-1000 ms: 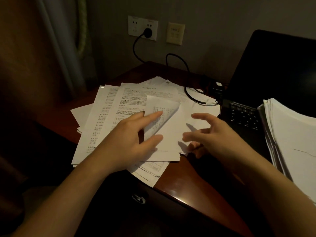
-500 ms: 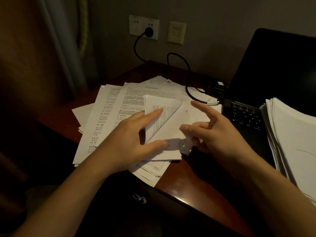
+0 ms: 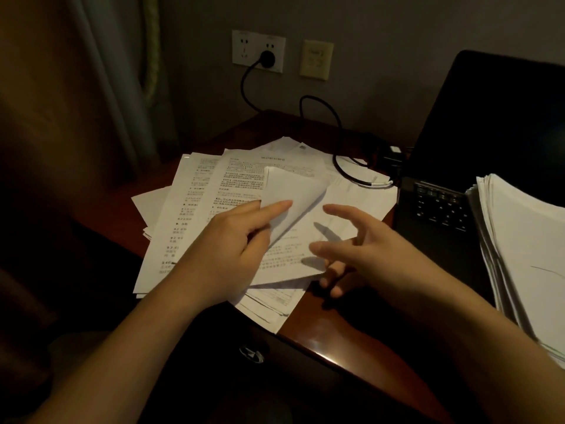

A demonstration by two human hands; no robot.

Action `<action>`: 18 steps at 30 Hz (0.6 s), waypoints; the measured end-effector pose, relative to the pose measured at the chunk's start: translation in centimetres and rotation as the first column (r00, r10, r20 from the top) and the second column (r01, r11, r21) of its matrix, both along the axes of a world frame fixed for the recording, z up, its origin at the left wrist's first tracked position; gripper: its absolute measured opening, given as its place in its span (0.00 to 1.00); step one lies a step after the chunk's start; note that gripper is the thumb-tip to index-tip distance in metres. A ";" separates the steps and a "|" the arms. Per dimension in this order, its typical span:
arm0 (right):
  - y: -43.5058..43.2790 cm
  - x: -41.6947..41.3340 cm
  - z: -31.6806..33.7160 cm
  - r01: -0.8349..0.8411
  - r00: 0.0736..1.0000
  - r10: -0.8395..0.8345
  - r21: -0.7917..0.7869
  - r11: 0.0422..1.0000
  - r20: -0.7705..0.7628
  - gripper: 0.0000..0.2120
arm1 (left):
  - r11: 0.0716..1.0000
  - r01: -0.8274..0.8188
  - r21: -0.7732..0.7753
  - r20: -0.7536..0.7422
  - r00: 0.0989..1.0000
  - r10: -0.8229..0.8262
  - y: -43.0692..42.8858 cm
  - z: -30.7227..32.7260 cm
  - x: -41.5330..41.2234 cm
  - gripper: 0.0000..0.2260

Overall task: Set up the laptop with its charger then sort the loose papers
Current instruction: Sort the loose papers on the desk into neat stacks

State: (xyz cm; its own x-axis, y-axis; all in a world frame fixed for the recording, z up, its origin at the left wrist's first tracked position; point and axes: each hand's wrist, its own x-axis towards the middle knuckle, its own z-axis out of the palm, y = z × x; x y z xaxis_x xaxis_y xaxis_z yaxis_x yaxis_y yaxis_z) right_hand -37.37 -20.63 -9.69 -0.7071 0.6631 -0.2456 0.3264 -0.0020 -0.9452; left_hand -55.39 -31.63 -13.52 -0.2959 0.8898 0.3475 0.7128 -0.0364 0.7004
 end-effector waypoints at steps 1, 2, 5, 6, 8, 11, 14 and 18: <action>-0.2 -0.1 -0.1 -0.029 0.999 0.029 0.003 1.000 0.014 0.39 | 1.000 0.005 0.000 0.009 1.000 -0.005 -0.1 0.2 0.1 0.19; -0.3 -0.2 -0.2 -0.046 0.999 0.046 0.020 0.999 0.029 0.41 | 1.000 0.008 -0.007 0.014 1.000 -0.008 -0.2 0.4 0.1 0.19; 0.2 -0.1 -0.1 0.024 0.999 -0.025 0.074 0.997 0.020 0.45 | 0.999 -0.030 -0.029 -0.047 0.998 0.029 -0.6 0.8 -0.3 0.21; 0.7 0.3 0.1 0.088 0.996 -0.087 0.079 0.993 -0.012 0.45 | 0.998 -0.063 -0.016 -0.066 0.996 0.062 -0.7 1.0 -0.4 0.22; 1.9 1.2 0.4 0.193 0.979 -0.186 0.082 0.978 -0.085 0.44 | 0.994 -0.111 0.017 -0.075 0.991 0.112 -0.9 1.5 -0.4 0.21; 2.6 2.0 1.0 0.154 0.983 -0.146 0.066 0.986 -0.110 0.44 | 0.999 -0.031 -0.028 -0.033 0.999 0.030 -0.6 2.2 0.9 0.20; 2.5 2.5 1.1 -0.007 0.997 0.008 0.019 1.000 -0.071 0.45 | 0.988 0.115 -0.104 -0.031 0.992 -0.119 0.1 2.5 1.8 0.26; 3.0 3.1 1.3 -0.103 0.995 0.102 -0.006 0.995 -0.020 0.46 | 0.980 0.159 -0.116 -0.049 0.985 -0.166 0.4 2.0 2.0 0.38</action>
State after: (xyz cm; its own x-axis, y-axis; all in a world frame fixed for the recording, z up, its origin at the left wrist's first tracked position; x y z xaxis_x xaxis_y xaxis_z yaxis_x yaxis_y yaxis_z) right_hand -34.25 -17.61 -8.44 -0.7759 0.5853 -0.2353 0.3068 0.0243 -0.9515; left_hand -53.36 -31.22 -11.55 -0.1263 0.9584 0.2561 0.7432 -0.0795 0.6643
